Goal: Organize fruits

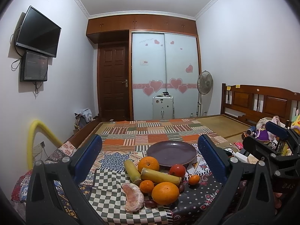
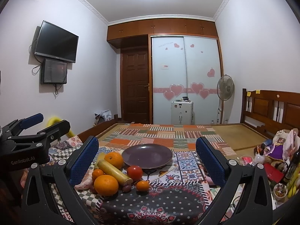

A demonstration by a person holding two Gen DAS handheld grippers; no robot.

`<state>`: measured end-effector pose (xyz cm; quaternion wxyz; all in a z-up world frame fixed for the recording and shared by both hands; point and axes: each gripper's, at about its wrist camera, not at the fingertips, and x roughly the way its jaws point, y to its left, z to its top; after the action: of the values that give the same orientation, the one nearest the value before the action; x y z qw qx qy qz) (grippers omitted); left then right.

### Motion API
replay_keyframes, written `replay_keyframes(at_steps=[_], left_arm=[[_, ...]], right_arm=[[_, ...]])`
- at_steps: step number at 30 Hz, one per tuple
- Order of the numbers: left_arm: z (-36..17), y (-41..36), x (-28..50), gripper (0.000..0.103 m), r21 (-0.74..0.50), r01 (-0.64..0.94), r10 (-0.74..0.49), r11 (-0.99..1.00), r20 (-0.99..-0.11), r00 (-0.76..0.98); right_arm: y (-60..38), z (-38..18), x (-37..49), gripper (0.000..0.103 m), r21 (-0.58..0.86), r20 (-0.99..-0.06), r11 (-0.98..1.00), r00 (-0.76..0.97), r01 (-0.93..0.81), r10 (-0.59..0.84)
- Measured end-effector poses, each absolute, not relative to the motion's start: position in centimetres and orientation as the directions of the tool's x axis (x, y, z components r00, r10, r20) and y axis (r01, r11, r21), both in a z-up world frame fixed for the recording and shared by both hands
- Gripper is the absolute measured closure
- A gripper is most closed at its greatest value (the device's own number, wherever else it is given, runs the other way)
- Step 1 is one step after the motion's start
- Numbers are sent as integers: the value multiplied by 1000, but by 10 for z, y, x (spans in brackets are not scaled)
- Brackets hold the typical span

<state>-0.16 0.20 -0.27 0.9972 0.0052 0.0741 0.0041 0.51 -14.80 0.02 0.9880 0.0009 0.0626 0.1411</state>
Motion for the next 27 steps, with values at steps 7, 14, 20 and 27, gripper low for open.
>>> replay_keyframes(at_steps=[7,14,20,27], left_arm=[[-3,2,-2,0,10,-7,9,1000,-147,989],[-2,4,-2,0,10,-10,11,1000,-145,989],[-3,6,-1,0,11,-11,12,1000,-147,989],[-12,6,5,0,18,-17,20,1000,-171,985]], right_arm=[[-147,0,5,0,21,-127,960,951,-281,281],[-146,0,6,0,20,-128,960,951,-281,281],[-146,-2,6,0,21,-132,960,951,-281,281],[-143,-10,17,0,13,-169,956,942,-292,290]])
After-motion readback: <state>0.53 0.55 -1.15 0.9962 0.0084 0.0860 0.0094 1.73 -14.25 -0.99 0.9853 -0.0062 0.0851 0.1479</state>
